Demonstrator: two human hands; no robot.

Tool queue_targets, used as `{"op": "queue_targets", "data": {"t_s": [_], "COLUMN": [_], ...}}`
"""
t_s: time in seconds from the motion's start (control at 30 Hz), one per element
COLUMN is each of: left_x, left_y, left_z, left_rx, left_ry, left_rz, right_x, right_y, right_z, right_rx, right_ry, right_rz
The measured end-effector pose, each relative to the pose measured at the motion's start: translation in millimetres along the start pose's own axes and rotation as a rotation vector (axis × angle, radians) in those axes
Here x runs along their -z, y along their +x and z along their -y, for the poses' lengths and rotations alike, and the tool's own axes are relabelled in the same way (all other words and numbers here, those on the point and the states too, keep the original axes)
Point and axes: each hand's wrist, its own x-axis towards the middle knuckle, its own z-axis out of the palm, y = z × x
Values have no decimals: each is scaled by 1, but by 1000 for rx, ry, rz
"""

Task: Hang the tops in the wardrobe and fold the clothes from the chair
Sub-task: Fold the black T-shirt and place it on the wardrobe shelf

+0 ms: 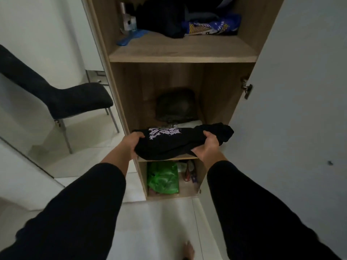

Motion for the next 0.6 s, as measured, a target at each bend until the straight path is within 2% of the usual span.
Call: {"op": "queue_targets", "data": {"t_s": [0.17, 0.33, 0.5, 0.6], "left_x": [-33, -59, -87, -95], "left_y": [75, 151, 196, 217], "left_z": [-18, -46, -68, -63], "left_rx": [7, -79, -157, -165], "left_ry": [-19, -59, -233, -277], "left_rz": [-58, -42, 1, 28], "right_x": [-28, -60, -84, -73], "right_y": [75, 140, 183, 214], "right_z": [15, 39, 54, 49], "right_rx": [-12, 27, 76, 107], "right_ry": [-25, -15, 63, 23], "right_rz": [-1, 27, 81, 17]}}
